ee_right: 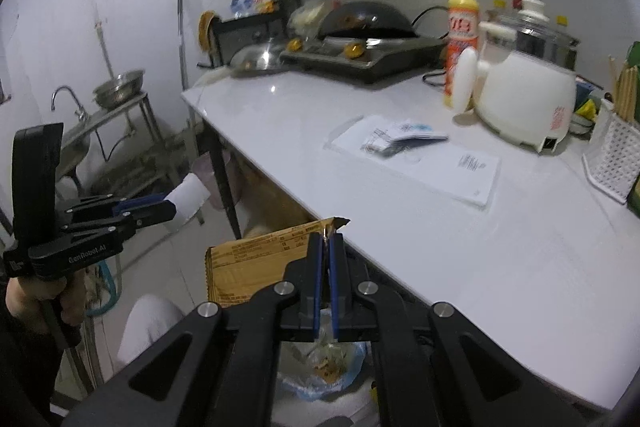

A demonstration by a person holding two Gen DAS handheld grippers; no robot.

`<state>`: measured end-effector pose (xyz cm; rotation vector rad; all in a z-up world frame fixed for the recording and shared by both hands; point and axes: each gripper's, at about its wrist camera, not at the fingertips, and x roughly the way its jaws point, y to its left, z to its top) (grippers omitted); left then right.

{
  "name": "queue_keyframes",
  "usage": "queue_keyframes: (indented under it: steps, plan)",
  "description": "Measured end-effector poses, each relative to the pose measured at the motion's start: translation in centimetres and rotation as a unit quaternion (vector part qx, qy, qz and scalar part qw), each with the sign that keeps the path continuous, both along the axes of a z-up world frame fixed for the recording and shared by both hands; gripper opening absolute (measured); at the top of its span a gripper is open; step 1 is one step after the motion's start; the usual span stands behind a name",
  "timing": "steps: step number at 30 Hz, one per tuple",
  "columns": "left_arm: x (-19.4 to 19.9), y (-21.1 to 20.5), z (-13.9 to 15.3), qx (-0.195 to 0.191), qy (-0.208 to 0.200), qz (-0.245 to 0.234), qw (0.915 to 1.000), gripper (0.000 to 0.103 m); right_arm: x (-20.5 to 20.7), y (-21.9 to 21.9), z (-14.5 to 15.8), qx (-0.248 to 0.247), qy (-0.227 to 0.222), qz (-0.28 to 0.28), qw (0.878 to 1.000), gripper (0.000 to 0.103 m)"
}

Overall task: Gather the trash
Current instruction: 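Carry the foam down to the bin with the left tool while the right tool carries the packet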

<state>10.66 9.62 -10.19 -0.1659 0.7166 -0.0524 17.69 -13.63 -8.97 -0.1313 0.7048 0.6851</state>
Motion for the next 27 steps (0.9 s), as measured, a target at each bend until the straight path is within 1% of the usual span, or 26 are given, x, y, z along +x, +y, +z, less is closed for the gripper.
queue_keyframes:
  steps: [6, 9, 13, 20, 27]
  plan:
    - [-0.8, 0.5, -2.3, -0.008, 0.015, 0.0, 0.9999, 0.014, -0.7, 1.6, -3.2, -0.022, 0.02, 0.014, 0.999, 0.003]
    - [-1.0, 0.8, -3.5, -0.001, 0.025, 0.005, 0.9997, 0.014, -0.9, 2.3, -4.9, -0.034, 0.03, 0.019, 0.999, 0.003]
    - [-1.2, 1.3, -5.5, -0.011, 0.041, 0.005, 0.9991, 0.014, -1.1, 3.3, -7.2, -0.052, 0.041, 0.025, 0.997, 0.003]
    - [-1.1, 2.3, -9.1, -0.033, 0.068, 0.004, 0.9972, 0.014, 0.0, 5.3, -12.8, -0.093, 0.075, 0.028, 0.992, 0.003]
    - [0.1, 3.6, -13.7, -0.054, 0.106, 0.008, 0.9929, 0.014, 2.0, 7.1, -18.8, -0.137, 0.111, 0.028, 0.984, 0.003]
